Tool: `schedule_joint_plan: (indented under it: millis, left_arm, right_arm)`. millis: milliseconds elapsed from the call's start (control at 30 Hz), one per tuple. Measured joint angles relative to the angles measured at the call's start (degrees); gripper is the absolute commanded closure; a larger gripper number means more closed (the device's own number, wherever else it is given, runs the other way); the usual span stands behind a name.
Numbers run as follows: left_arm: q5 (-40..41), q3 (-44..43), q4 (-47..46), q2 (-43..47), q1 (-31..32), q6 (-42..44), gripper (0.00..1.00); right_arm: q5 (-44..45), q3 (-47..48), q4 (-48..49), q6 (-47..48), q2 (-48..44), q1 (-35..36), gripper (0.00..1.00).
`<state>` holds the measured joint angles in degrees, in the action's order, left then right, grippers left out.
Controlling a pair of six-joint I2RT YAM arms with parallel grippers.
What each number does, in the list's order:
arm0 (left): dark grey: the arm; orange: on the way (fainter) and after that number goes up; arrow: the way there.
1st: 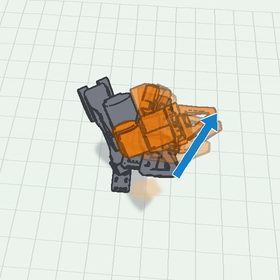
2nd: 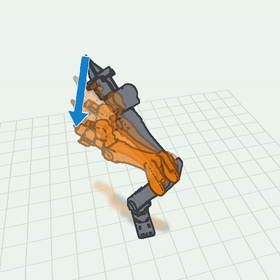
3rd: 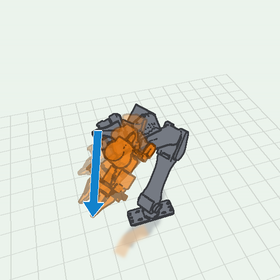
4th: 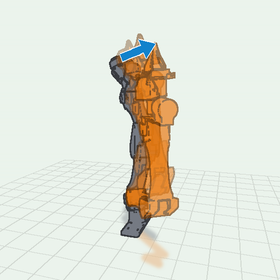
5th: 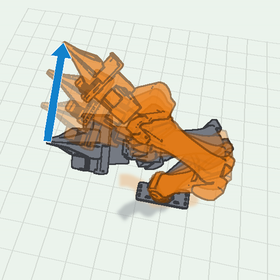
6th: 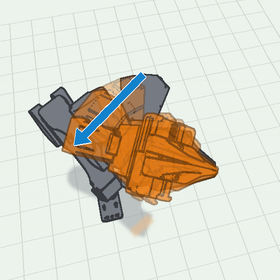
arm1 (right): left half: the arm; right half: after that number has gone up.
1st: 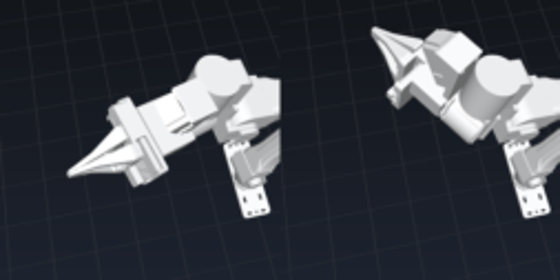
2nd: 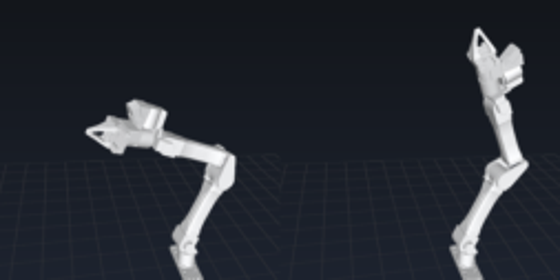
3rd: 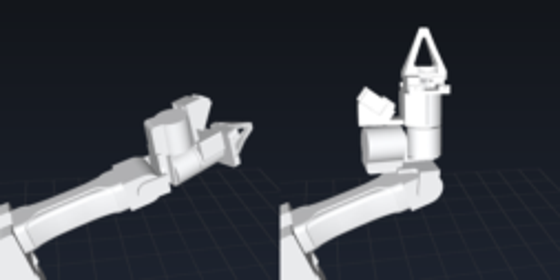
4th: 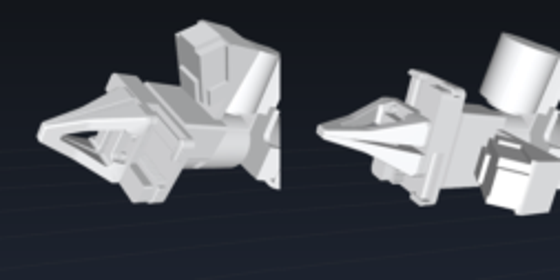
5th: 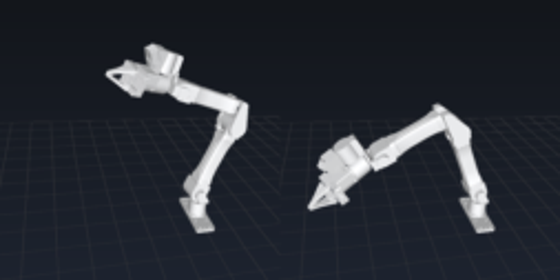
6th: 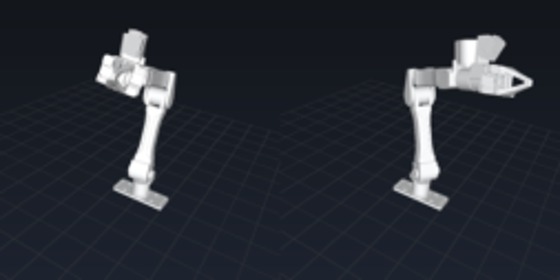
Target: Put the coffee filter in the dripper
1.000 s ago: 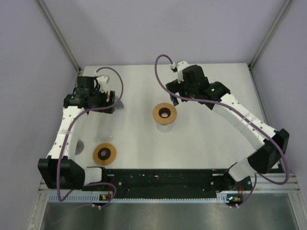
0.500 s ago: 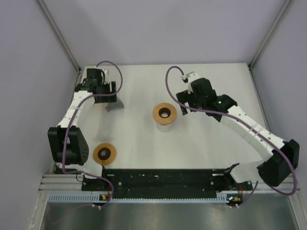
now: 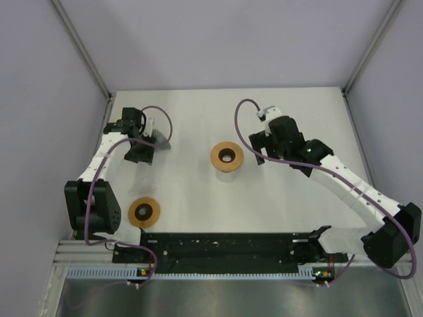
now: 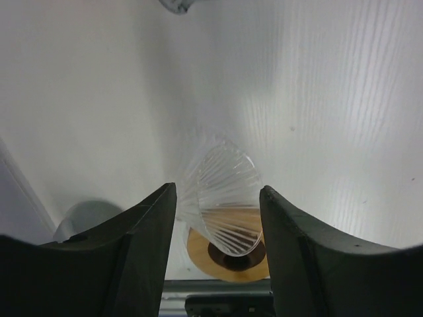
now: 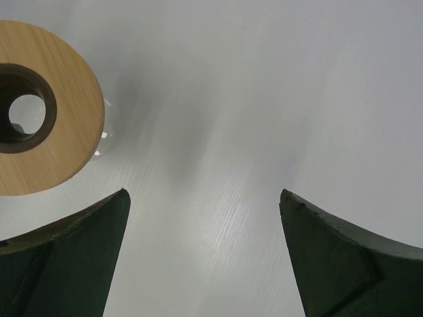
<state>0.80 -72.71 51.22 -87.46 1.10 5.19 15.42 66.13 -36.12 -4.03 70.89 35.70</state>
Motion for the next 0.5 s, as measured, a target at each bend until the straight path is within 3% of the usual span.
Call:
schedule_joint_plan:
  millis: [367,500]
  left_arm:
    - [3.21,7.45,6.32,0.35,0.04,6.71,0.51]
    - [4.72,8.52,7.28,0.72,0.24,8.37,0.65]
  right_arm:
    - [0.22,-1.66,0.07,0.07,-0.04,-0.2,0.06]
    - [0.2,-1.66,0.11,0.15,-0.04,-0.22,0.06]
